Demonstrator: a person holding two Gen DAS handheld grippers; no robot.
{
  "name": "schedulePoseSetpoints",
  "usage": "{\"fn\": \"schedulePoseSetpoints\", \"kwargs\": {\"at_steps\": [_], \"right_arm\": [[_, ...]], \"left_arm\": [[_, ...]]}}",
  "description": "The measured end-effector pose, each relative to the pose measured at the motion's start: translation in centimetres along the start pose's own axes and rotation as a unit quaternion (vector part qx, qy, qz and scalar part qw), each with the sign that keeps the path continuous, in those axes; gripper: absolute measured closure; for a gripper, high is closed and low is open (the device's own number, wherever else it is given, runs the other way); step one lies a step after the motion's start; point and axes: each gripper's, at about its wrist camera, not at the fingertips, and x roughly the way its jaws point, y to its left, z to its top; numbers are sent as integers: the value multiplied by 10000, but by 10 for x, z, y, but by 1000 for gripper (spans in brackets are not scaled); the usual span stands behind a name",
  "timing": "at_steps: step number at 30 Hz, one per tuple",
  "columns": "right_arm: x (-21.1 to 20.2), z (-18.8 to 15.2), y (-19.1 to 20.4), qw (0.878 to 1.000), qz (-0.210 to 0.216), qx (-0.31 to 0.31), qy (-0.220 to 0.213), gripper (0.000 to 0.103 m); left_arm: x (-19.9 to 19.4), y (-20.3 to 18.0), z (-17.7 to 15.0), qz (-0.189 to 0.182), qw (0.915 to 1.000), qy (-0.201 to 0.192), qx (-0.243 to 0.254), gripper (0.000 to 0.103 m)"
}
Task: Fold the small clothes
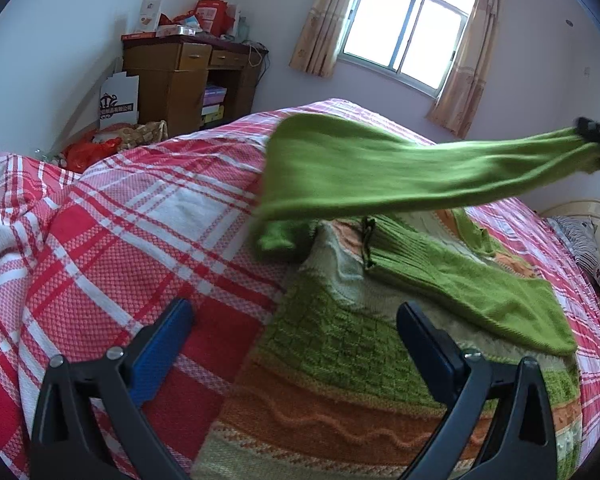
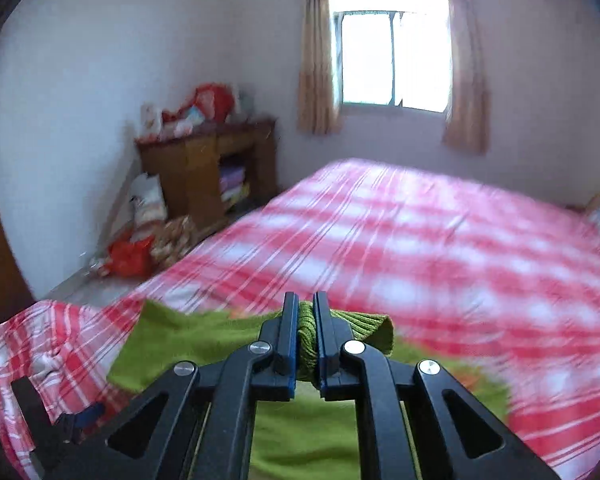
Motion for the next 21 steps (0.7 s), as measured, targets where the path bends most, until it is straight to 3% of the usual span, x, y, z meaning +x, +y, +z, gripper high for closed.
{"fn": "schedulePoseSetpoints", "kwargs": {"at_steps": [5, 9, 15, 16, 18, 20, 21], "right_arm": [[-30, -3, -47, 9982, -597, -98, -36, 96], [-16, -53, -93, 9936, -955, 134, 593, 96], [41, -138, -118, 9797, -816, 423, 1783, 92], [49, -151, -121, 9747, -792, 574, 2009, 89], [41, -158, -126, 9772, -641, 841, 1840, 81], [27, -157, -140, 9740, -322, 1311, 1818, 56], [18, -158, -146, 9731, -341, 1458, 1753, 54]], "left_arm": [[1, -1, 1, 71, 10000, 17, 50, 0], [2, -3, 0, 137, 9999, 32, 94, 0], [5, -9, 0, 376, 9989, 137, 252, 0], [7, -10, 0, 430, 9985, 169, 290, 0], [7, -11, 1, 495, 9980, 226, 334, 0], [6, -13, 1, 530, 9974, 303, 393, 0], [4, -12, 2, 544, 9972, 331, 404, 0]]}}
